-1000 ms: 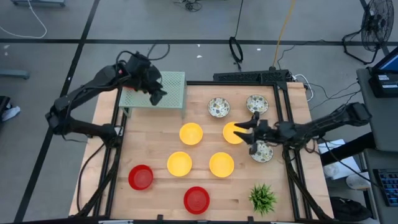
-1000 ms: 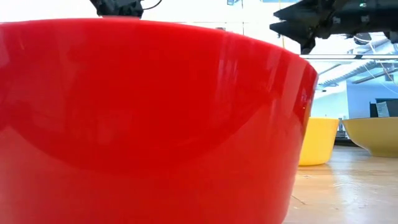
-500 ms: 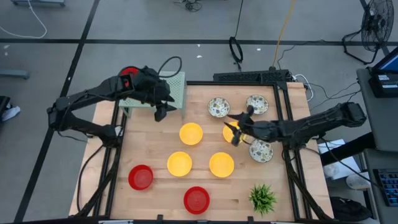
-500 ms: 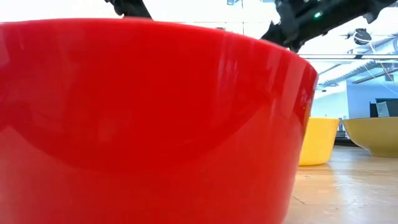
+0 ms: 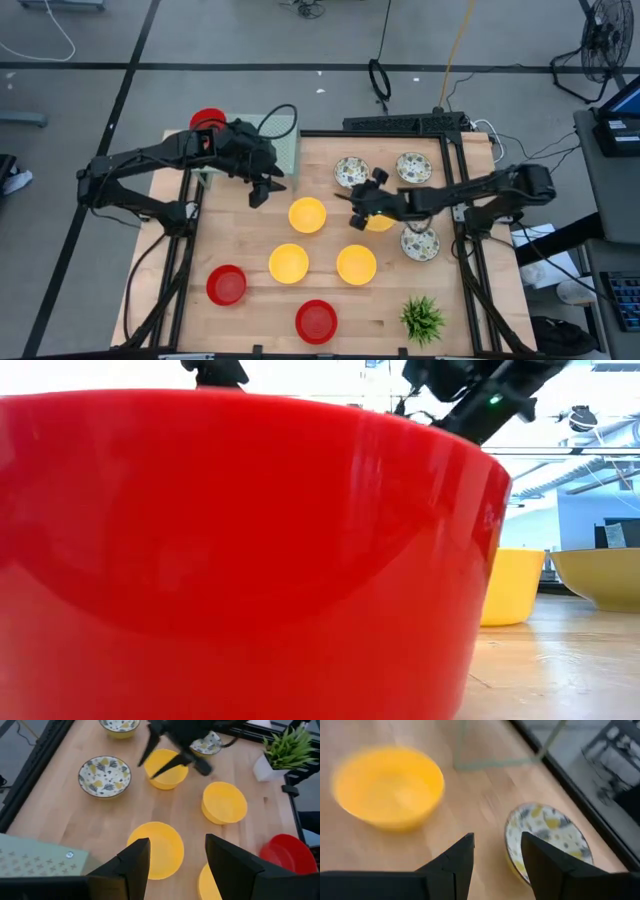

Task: Pick & Place Mini bowls
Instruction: Put the white patterned bowl on the shelf

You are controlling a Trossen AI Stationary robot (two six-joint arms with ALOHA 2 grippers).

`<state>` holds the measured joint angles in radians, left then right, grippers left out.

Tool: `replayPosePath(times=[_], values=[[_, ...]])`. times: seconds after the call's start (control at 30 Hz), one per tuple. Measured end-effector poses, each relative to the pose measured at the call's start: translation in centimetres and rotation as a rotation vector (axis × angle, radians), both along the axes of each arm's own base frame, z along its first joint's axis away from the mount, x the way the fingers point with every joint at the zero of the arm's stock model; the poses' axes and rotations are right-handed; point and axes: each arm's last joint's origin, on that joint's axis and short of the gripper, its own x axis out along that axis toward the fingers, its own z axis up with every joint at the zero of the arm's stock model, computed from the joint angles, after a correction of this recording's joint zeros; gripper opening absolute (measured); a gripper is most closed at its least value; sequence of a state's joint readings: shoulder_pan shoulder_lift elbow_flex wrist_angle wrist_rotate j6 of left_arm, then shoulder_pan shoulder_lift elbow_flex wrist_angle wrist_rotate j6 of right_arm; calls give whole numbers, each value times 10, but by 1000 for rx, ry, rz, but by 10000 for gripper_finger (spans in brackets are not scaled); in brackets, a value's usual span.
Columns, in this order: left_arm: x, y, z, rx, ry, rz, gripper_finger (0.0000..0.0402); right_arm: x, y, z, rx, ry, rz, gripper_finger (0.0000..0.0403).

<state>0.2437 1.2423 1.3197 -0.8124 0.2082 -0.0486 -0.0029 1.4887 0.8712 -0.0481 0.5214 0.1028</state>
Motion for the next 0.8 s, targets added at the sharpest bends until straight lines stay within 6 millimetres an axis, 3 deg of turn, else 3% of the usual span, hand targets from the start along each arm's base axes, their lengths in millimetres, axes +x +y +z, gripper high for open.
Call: replayPosePath(times=[0.17,0.67,0.8], values=[[1,-6,0,-8,0,-19,196,9,-12,-9,3,153,-35,151],[3,-17,0,-6,-1,-64,195,10,-34,-14,98,168,-21,151],[4,-20,0,-6,-2,-75,196,14,-40,-28,137,201,-14,151]])
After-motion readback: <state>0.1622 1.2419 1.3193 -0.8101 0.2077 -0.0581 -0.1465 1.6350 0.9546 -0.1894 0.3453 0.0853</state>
